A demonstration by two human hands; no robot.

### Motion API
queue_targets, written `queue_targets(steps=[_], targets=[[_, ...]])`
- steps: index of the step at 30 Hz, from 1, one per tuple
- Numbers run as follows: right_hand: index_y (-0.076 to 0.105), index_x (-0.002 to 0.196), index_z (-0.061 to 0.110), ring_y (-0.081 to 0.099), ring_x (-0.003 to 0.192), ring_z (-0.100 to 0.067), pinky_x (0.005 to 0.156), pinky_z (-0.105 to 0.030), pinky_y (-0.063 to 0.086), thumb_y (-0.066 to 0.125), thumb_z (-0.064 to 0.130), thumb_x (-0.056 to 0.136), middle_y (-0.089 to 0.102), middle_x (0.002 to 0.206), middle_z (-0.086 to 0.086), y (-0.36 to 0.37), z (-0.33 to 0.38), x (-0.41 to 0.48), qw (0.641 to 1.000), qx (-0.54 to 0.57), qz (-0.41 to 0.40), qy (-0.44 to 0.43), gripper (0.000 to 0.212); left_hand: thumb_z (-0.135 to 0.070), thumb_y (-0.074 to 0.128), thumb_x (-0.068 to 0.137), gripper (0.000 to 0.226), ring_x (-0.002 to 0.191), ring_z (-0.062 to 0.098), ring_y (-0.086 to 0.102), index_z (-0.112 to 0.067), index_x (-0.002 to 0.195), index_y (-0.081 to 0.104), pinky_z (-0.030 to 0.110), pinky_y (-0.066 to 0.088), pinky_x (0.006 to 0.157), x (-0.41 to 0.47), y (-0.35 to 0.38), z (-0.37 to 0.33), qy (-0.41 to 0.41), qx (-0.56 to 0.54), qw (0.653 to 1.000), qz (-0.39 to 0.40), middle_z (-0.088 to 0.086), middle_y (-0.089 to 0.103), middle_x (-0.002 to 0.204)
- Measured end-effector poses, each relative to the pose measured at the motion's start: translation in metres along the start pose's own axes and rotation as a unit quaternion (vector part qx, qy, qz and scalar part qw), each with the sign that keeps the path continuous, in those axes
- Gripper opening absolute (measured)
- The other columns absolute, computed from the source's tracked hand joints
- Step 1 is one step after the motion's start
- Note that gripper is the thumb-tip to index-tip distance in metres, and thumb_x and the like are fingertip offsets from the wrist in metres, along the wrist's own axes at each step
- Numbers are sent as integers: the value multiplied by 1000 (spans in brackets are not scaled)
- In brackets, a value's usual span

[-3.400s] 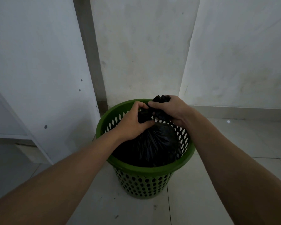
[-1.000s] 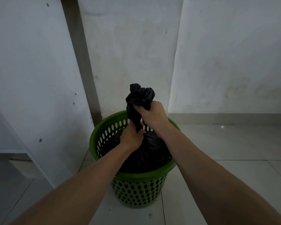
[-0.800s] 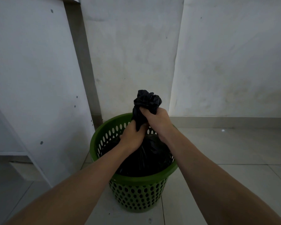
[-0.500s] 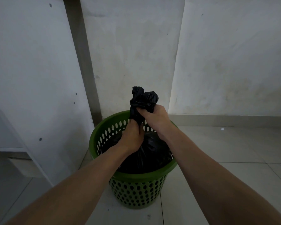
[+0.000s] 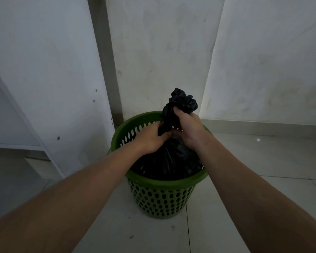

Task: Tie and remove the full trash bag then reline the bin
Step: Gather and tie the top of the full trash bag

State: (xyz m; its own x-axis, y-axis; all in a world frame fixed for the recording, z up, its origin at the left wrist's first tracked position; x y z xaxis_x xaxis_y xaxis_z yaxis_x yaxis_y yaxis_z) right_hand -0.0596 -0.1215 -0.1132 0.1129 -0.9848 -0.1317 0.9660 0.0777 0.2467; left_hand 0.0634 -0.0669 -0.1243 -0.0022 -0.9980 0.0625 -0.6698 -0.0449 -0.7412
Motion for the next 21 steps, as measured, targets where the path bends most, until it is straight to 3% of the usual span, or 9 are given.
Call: queue_targets(steps=[3, 4, 7, 9, 12, 14, 16, 18, 21], targets=[[66, 110, 14, 69, 94, -22, 81, -42, 60, 63, 28, 96, 72, 104, -6, 10, -1, 0, 1000, -24, -8, -16, 21, -42, 58, 96, 37, 97, 22, 66, -13, 118, 66, 34, 52, 84, -3, -1, 4, 9, -32, 999, -19, 5, 71, 107], [67, 104, 16, 69, 93, -20, 81, -40, 60, 63, 29, 96, 72, 100, -3, 14, 1, 1, 998, -41, -18, -34, 15, -42, 59, 95, 35, 93, 20, 66, -13, 113, 68, 32, 51, 79, -3, 0, 4, 6, -46, 998, -35, 5, 71, 101], [67, 85, 23, 69, 80, -12, 60, -21, 55, 65, 31, 93, 72, 84, 5, 18, 8, 2, 989, -100, -50, -97, 11, -39, 64, 94, 30, 75, 17, 62, -10, 88, 67, 23, 41, 58, -1, 3, 4, 3, -53, 995, -79, -1, 65, 76], [69, 89, 21, 72, 85, -18, 65, -26, 58, 67, 33, 91, 74, 88, 1, 13, 6, 0, 990, -89, -55, -90, 12, -42, 67, 90, 33, 66, 14, 59, -10, 81, 66, 23, 38, 53, -1, 3, 3, 4, -35, 995, -97, -1, 63, 70], [67, 118, 17, 70, 106, -25, 89, -41, 58, 74, 39, 84, 74, 111, -5, 3, -6, -6, 994, -66, 55, -70, 41, -42, 73, 84, 28, 75, 12, 63, -16, 94, 68, 26, 47, 62, -3, -4, 1, 22, -21, 997, -72, -2, 68, 82], [59, 129, 18, 68, 110, -20, 91, -33, 56, 76, 49, 80, 71, 118, -3, -1, -17, -14, 970, -165, 174, -29, 61, -27, 71, 85, 21, 85, 13, 65, -25, 105, 63, 21, 50, 68, -7, -10, 2, 44, -35, 998, 13, -5, 67, 91], [64, 119, 26, 69, 103, -14, 81, -22, 55, 69, 58, 83, 72, 110, 4, -2, -22, -21, 929, -287, 233, -1, 48, -17, 60, 88, 27, 91, 13, 64, -30, 111, 57, 17, 51, 71, -15, -19, 8, 51, -35, 994, 85, -6, 66, 98], [65, 105, 30, 68, 97, -15, 73, -18, 49, 61, 49, 93, 70, 99, 8, -2, -22, -18, 894, -389, 218, -45, 23, -18, 52, 89, 41, 106, 18, 59, -23, 130, 52, 32, 50, 91, -24, -30, 21, 57, 51, 993, 90, 0, 63, 115], [60, 118, 13, 61, 100, -20, 79, -26, 43, 52, 40, 100, 64, 104, -2, 8, -24, -14, 854, -478, 167, -119, 33, -28, 46, 93, 46, 121, 22, 50, -23, 138, 50, 49, 39, 105, -36, -41, 42, 57, 206, 977, 10, 1, 57, 127]])
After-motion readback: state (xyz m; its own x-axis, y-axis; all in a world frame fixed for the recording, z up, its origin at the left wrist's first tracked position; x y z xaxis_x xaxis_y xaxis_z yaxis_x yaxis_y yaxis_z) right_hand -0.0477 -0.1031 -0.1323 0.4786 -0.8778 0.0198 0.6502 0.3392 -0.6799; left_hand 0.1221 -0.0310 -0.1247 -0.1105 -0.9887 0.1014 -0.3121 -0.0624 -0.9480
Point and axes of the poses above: each hand's wrist, its own x-axis towards the middle knuckle, its own y-axis out of the palm, z = x × y, the point moved 2 cm from there along x, towards the middle knuckle
